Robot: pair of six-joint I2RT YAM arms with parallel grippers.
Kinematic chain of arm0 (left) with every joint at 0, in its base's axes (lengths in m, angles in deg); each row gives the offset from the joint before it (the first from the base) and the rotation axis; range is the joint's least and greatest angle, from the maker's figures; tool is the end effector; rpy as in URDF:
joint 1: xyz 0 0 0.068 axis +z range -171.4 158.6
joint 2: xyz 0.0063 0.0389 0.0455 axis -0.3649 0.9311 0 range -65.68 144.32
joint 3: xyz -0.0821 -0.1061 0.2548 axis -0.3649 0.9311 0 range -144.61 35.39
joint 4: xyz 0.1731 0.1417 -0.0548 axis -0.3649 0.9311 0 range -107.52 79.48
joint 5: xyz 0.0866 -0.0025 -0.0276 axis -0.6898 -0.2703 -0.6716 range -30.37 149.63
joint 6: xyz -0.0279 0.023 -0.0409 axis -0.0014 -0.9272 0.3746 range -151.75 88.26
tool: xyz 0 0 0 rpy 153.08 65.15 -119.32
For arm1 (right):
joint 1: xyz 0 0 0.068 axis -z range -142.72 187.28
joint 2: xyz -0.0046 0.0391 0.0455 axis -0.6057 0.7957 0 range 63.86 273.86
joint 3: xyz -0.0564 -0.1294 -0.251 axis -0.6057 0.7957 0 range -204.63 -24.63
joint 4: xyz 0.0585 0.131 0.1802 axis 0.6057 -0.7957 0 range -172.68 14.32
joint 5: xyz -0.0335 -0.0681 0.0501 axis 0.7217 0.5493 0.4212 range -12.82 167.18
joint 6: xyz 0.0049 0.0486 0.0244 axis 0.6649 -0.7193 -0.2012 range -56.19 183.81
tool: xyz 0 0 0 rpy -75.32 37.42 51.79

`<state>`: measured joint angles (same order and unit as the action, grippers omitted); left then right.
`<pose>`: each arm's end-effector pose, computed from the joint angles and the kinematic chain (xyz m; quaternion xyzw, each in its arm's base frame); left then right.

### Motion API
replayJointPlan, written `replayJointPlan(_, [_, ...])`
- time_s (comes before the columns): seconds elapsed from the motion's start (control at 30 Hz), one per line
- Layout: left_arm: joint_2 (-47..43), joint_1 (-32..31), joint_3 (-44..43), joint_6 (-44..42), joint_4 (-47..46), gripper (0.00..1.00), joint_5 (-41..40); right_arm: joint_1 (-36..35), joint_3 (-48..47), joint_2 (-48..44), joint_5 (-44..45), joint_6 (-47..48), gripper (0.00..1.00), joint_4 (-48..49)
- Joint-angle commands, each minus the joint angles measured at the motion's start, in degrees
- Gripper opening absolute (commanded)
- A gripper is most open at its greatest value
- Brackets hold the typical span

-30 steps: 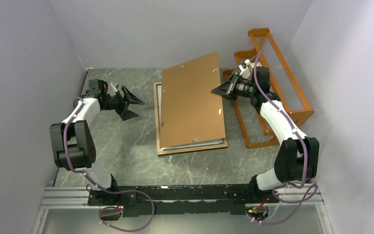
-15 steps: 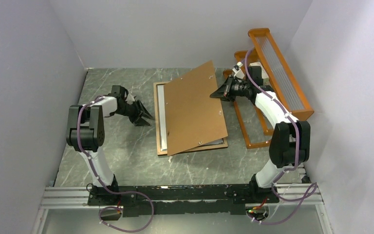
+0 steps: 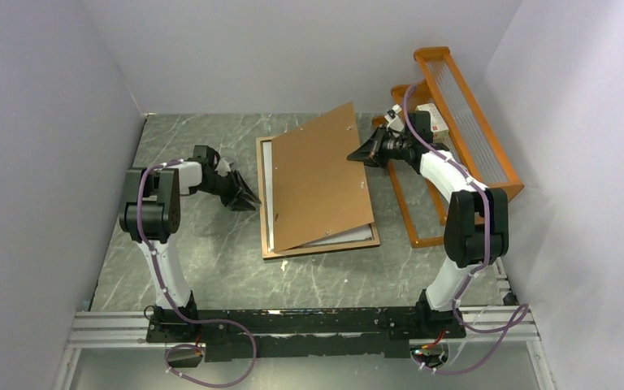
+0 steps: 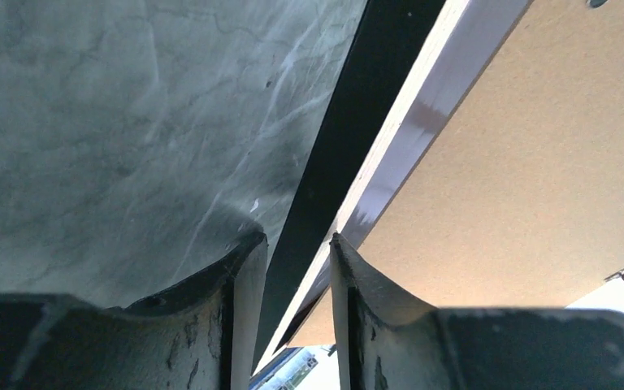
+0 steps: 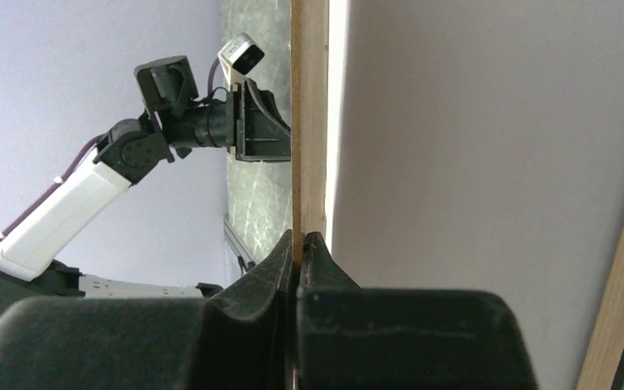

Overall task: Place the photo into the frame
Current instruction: Place the photo frame item in the photo frame.

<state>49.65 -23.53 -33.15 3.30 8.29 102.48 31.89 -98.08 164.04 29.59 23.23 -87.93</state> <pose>0.3572 -0.0382 0.1570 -0.2076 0.8981 -0.3872 0.0184 0.3579 0.0609 0.2850 0.0840 0.8397 0.4891 0.2206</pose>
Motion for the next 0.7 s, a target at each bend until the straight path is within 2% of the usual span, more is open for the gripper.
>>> replayJointPlan(0.0, [1.8,-0.2,-2.2,-2.7,0.1,0.40,-1.2,0.2,-3.9,1.1,-4.4,-2.7,0.00,7.8])
replayJointPlan(0.67, [4.5,-0.2,-3.4,-3.3,0.6,0.35,-0.8,-1.3,-7.0,8.4,-5.0,-1.4,0.00,5.8])
